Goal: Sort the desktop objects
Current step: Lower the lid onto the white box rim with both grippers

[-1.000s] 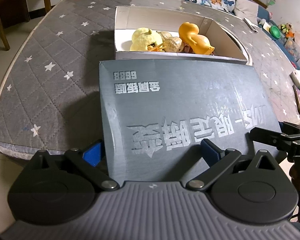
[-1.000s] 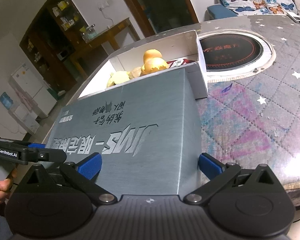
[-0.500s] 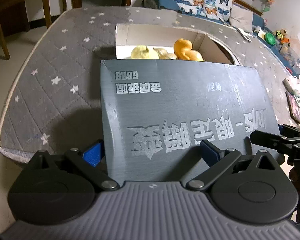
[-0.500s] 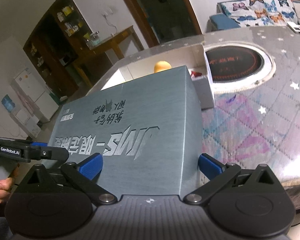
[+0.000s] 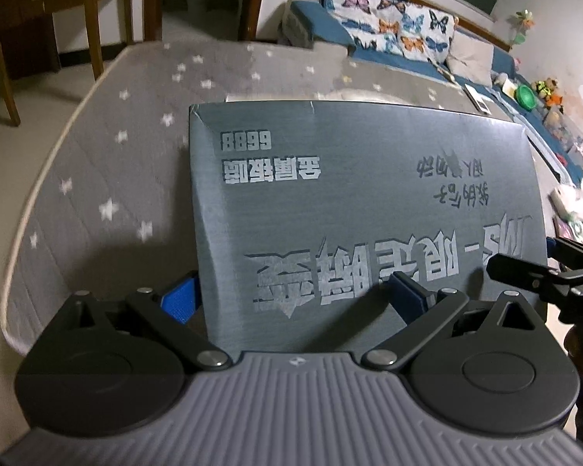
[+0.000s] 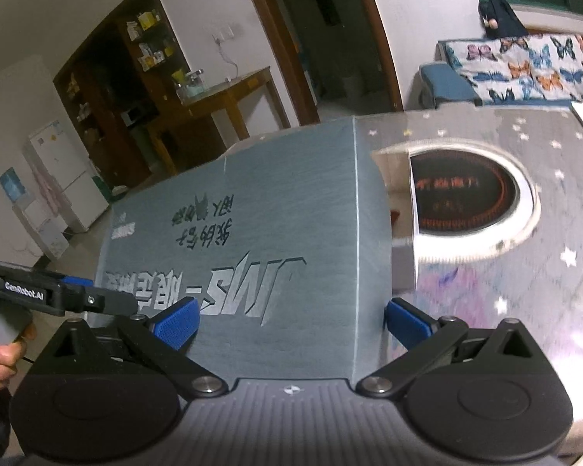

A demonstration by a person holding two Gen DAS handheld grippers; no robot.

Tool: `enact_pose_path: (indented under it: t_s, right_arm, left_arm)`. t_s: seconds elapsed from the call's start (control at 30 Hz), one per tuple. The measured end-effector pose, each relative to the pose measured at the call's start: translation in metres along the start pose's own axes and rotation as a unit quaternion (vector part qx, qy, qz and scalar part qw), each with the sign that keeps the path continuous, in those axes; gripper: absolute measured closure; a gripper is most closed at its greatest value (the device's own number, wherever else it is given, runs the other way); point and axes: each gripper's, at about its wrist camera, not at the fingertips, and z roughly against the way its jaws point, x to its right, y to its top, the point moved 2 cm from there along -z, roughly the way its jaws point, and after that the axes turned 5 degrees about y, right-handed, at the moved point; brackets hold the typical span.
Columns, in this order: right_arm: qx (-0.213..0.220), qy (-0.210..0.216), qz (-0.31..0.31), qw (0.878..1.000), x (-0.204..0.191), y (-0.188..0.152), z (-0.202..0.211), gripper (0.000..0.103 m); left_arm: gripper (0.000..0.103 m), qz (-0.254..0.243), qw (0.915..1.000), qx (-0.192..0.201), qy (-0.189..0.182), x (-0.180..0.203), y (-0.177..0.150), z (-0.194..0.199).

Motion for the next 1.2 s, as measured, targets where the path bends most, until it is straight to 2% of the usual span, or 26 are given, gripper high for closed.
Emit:
enact_pose_path:
  t_s: [0.1,0.37,0.6,0.83,1.2]
  right_arm:
    - [0.003,-0.001,0.001,1.0,0.006,0.019,-0.01,0.0]
    - [0.008,-0.002,-0.004,1.0,0.025,0.073,-0.039,0.0]
    - [-0.004,-0.011,-0.013,1.0,0.046,0.109,-0.066,0.0]
    - [-0.029,-0.002,-0.047,0.998,0.072,0.122,-0.09,0.0]
    - [-0.05,0.014,-0.076,0.996,0.097,0.116,-0.114,0.0]
  left_arm:
    - [0.003,0.001,1.0,0.007,0.004,-0.001,0.02,-0.006]
    - [0.003,0.019,0.9998,-0.005,0.002,-0.005,0.073,-0.039]
    - [0.003,0.015,0.9997,-0.019,0.005,0.0,0.11,-0.067]
    - [0.003,0.022,0.9991,-0.037,0.006,-0.008,0.128,-0.095]
    - [0.003,0.0,0.9993,-0.036,0.011,-0.007,0.133,-0.111]
